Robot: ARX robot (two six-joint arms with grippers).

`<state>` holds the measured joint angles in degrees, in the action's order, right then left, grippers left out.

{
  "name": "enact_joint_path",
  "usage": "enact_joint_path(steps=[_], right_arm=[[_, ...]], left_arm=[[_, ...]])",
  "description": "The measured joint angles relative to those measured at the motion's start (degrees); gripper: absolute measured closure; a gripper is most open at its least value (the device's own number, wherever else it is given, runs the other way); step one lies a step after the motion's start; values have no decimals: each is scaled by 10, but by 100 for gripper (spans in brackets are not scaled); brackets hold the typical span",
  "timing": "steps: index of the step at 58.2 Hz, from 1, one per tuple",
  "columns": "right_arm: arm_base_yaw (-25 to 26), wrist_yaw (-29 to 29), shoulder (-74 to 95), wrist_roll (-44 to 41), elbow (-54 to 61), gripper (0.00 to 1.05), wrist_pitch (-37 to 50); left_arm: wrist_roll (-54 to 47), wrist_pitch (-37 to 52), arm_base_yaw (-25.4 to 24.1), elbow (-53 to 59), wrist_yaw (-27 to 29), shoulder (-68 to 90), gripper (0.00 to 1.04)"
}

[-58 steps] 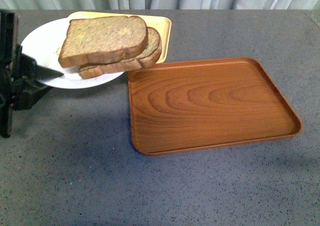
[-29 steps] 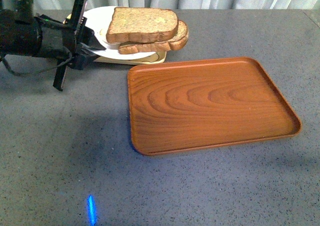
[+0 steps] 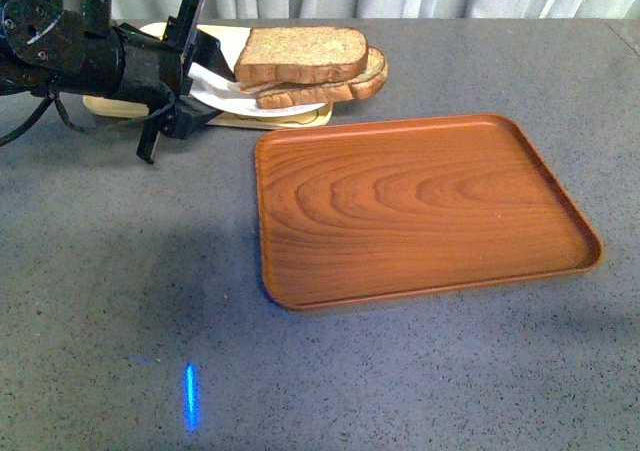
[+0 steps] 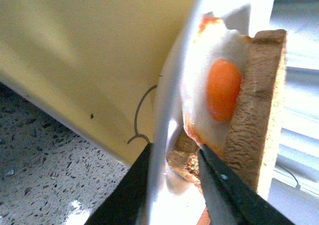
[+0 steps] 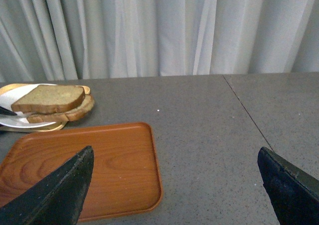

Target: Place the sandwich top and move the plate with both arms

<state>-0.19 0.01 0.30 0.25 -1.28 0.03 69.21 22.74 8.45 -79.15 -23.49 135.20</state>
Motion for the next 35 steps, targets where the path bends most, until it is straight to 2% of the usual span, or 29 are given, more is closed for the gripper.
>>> enact_joint_path(steps=[11,23,28,33,35], right_arm=[[0,0,0,0,0,9,0],[0,0,0,0,0,9,0],[0,0,0,0,0,9,0],[0,0,0,0,0,9,0],[0,0,0,0,0,9,0]], left_arm=[[0,51,-22,67,-21,-31,39],[-12,145,-79,219,-60,-128,7],[-30,176,-111,294,-79,-170,10],[-58,258,-162,414,-99,-232,9],[-80,287,-166,435,-83,-237,12]])
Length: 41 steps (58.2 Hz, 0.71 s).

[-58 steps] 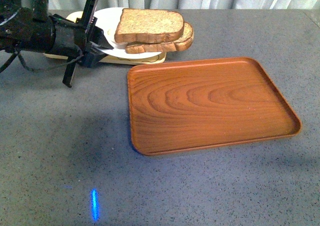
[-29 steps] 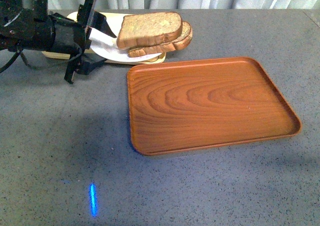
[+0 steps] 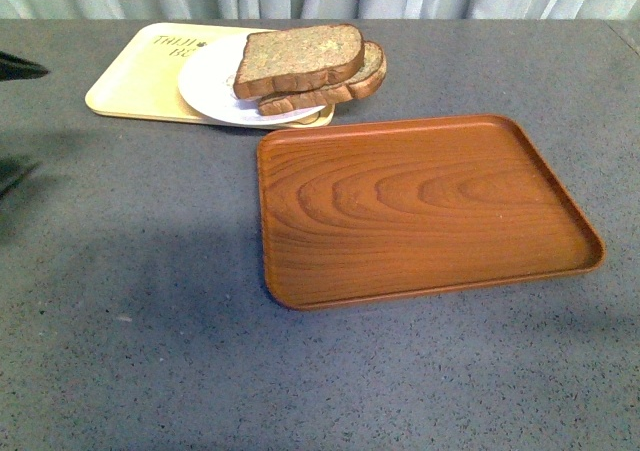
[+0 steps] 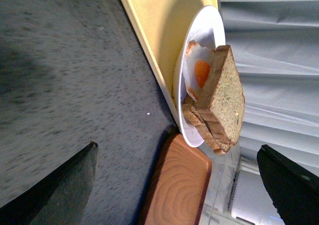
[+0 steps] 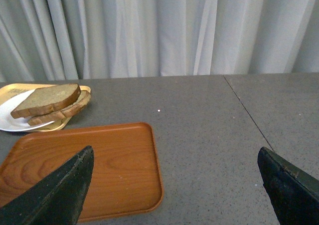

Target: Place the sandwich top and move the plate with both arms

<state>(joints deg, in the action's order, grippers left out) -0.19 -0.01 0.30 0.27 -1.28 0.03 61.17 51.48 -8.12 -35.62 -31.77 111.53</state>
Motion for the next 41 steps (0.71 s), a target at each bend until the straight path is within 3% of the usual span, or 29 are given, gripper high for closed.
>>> enact_joint_path(steps=[4,9,19,25,31,33,41], right_arm=[[0,0,0,0,0,9,0],[0,0,0,0,0,9,0],[0,0,-1,0,0,9,0],[0,0,-1,0,0,9,0],[0,0,-1,0,0,9,0],[0,0,-1,0,0,9,0],[0,0,-1,0,0,9,0]], left_arm=[[-90,110,-9,57,82,-13,25],[-310,249,-16,180,199,-111,47],[-546,231,3,282,243,-292,79],[-589,172,21,313,259,-371,103],[-600,105,35,333,277,-462,103],[-602,64,58,335,309,-499,103],[-605,-55,79,336,318,-631,103]])
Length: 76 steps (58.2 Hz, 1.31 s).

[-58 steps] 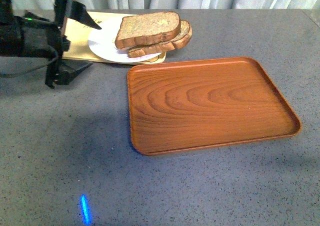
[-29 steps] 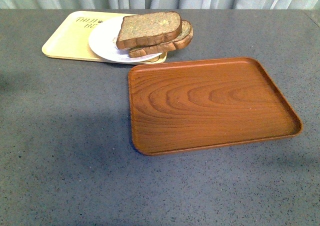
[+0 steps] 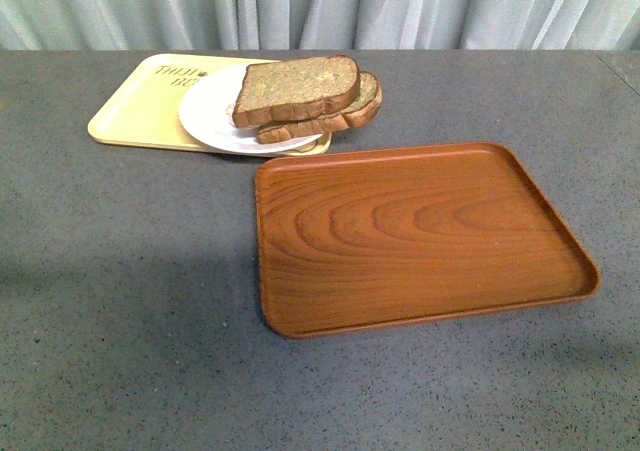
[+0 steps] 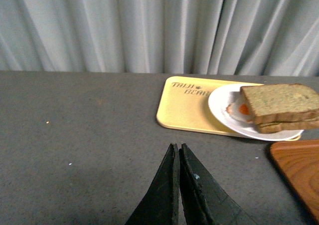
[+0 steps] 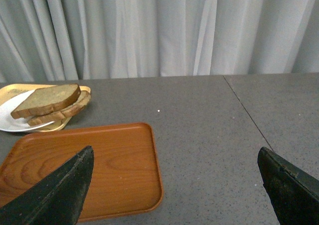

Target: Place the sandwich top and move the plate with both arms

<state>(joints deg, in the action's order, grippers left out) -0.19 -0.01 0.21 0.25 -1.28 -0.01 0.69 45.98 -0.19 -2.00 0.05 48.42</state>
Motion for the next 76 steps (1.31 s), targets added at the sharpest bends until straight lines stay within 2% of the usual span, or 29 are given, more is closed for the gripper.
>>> enact_joint_path(steps=[32,74,76], right_arm=[[0,0,0,0,0,9,0],[0,0,0,0,0,9,0],[0,0,0,0,0,9,0]], left_arm=[[-1,-214,1,12,0,-238,103],[-1,-356,1,12,0,-381,103],[-1,-389,1,12,0,-406,103]])
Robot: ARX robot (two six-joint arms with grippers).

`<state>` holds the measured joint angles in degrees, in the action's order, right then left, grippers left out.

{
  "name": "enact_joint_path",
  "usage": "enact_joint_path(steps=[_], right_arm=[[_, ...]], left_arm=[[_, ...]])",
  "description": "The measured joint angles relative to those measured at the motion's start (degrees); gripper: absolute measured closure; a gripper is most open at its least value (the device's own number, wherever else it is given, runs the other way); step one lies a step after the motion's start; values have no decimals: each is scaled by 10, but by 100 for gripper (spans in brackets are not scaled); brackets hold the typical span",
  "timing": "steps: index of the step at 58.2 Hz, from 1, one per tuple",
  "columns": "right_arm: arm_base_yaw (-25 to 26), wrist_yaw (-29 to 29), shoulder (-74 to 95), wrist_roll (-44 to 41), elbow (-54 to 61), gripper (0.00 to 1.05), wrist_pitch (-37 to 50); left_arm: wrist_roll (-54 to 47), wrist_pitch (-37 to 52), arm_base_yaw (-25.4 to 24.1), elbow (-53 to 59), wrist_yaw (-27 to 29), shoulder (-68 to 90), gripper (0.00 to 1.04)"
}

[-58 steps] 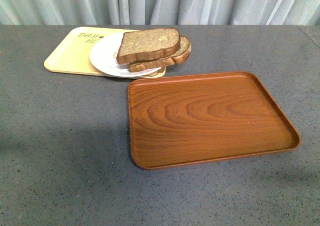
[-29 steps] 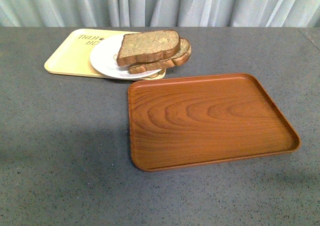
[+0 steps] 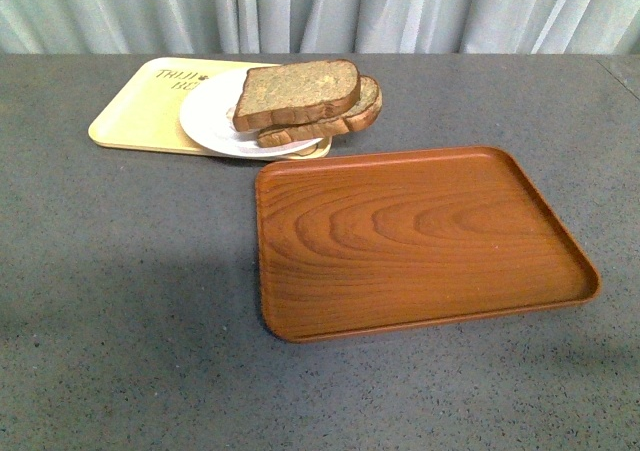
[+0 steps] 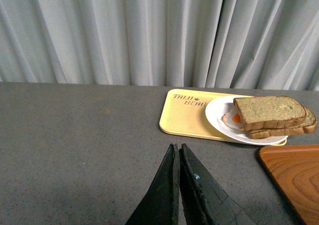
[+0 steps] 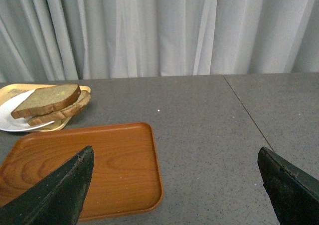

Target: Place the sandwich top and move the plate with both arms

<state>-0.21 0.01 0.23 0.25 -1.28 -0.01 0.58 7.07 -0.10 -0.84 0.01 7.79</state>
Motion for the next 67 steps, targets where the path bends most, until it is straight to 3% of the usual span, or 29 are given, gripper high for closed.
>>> enact_joint_path(steps=[3,18,40,48,67], right_arm=[[0,0,0,0,0,9,0],[0,0,0,0,0,9,0],[0,0,0,0,0,9,0],[0,0,0,0,0,9,0],[0,0,0,0,0,9,0]], left_arm=[[0,-62,0,0,0,-52,103],[0,-71,0,0,0,-69,103],[0,-71,0,0,0,-69,40],[0,-71,0,0,0,-69,8],[-1,-71,0,0,0,-69,9]])
